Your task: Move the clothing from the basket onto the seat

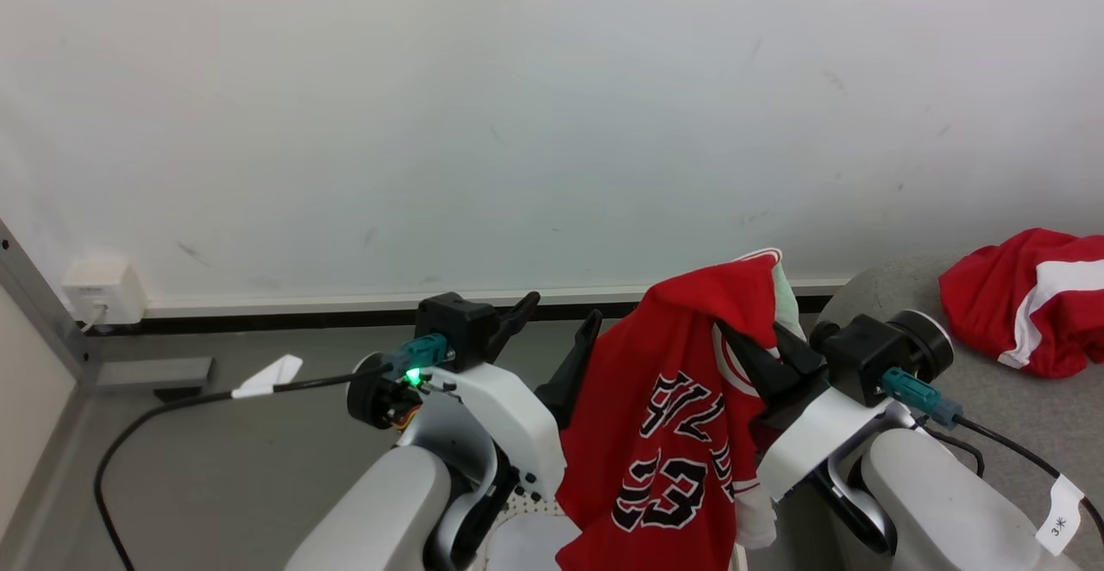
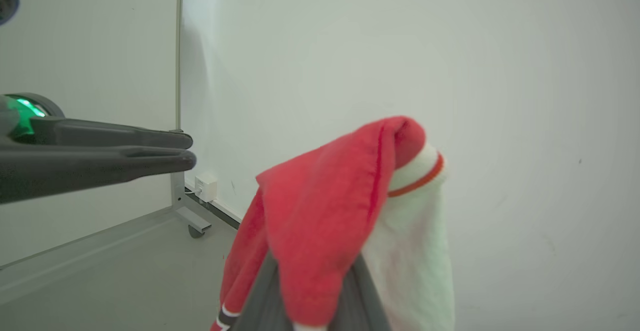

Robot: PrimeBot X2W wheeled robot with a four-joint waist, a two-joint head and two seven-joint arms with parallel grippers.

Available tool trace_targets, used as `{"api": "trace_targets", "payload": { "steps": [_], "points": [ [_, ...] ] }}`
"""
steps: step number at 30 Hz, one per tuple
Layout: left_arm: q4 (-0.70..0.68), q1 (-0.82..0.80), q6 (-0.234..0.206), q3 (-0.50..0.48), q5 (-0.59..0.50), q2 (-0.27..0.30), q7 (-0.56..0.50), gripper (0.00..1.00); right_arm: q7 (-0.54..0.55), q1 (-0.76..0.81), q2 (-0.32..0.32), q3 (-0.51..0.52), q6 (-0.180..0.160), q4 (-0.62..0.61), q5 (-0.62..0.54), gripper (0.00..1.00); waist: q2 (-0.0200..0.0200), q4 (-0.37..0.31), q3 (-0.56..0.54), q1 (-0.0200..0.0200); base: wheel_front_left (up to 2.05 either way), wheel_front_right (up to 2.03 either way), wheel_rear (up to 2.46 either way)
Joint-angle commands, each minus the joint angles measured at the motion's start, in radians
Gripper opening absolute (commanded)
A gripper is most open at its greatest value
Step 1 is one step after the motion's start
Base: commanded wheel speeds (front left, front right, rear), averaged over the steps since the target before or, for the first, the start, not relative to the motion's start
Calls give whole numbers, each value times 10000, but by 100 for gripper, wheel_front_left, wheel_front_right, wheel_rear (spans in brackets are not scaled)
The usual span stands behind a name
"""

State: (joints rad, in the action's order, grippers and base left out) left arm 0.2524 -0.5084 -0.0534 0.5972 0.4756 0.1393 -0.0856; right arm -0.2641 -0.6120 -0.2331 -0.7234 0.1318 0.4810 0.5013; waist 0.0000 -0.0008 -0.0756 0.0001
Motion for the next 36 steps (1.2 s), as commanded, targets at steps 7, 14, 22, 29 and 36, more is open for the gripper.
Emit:
{"api": "trace_targets", "payload": {
  "steps": [7,14,22,29,36],
  "points": [
    [12,31,-60,36,167,85,113,100,-4,29,-70,107,-22,-93,-75,0,0,-94,37,-1,0,0,0],
    [-19,58,-99,46,188,106,162,100,-4,-27,-153,233,-22,-137,-167,0,0,-416,142,-1,0,0,0],
    [-106,110,-143,46,193,192,204,100,-4,-165,-238,419,-23,-231,-300,0,0,-1312,360,-1,0,0,0],
    [-203,87,-107,131,223,146,278,100,-2,-202,-381,626,-23,-300,-386,0,0,-2294,624,-1,0,0,0],
    [-233,53,-34,297,205,99,347,100,-4,-207,-581,980,-23,-405,-495,0,0,-2962,891,-1,0,0,0]
  ]
}}
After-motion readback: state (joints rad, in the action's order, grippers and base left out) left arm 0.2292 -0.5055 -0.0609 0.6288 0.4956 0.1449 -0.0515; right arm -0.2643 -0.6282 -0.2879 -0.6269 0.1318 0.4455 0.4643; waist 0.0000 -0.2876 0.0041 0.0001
